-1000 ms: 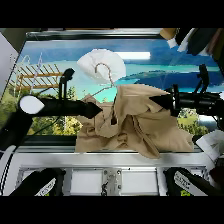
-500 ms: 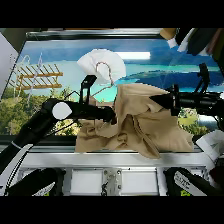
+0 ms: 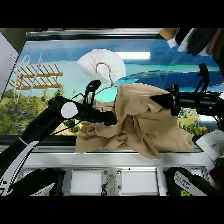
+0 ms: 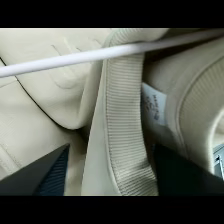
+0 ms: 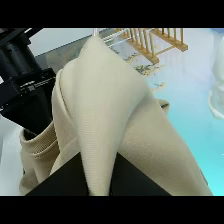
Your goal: Fold the clothes and pants, and hang the long-sleeved shirts on hangers.
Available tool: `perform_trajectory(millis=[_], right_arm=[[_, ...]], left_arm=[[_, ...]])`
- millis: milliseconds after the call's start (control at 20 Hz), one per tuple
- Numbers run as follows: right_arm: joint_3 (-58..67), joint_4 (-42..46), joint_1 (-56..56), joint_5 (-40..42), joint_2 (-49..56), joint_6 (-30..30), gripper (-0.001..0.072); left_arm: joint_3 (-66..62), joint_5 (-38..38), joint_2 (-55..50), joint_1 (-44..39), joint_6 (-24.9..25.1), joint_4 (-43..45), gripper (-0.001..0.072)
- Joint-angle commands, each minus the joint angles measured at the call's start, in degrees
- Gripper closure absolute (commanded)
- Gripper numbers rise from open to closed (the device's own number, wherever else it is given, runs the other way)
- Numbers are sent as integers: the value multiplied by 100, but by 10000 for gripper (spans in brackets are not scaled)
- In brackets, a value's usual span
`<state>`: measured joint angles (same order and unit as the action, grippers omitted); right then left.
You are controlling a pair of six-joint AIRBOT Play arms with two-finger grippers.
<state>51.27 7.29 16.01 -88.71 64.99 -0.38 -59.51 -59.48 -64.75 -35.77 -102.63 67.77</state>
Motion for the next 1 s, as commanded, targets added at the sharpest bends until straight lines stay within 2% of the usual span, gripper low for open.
perform_trajectory(millis=[0, 50, 100, 250, 450, 650, 850, 950], right_arm=[[7, -2, -2, 0, -4, 4, 690], [7, -2, -2, 0, -4, 4, 690], [7, -4, -2, 0, -13, 4, 690], [7, -142, -2, 42, -94, 184, 690], [7, -798, -2, 282, -332, 603, 691], [7, -905, -7, 450, -614, 1019, 691], [7, -1014, -42, 461, -761, 1290, 691], [7, -1384, -105, 494, -769, 1290, 691]], left_arm=[[-7, -140, -9, -11, -24, 42, 485], [-7, -216, -9, -9, -4, 90, 651], [-7, -293, 13, -4, 37, 219, 685], [-7, -531, 245, 267, 35, 476, 686], [-7, -723, 627, 946, 37, 474, 686], [-7, -944, 695, 1340, 39, 466, 686], [-11, -695, 697, 1373, 42, 409, 686], [-13, -527, 697, 1366, 42, 407, 686]])
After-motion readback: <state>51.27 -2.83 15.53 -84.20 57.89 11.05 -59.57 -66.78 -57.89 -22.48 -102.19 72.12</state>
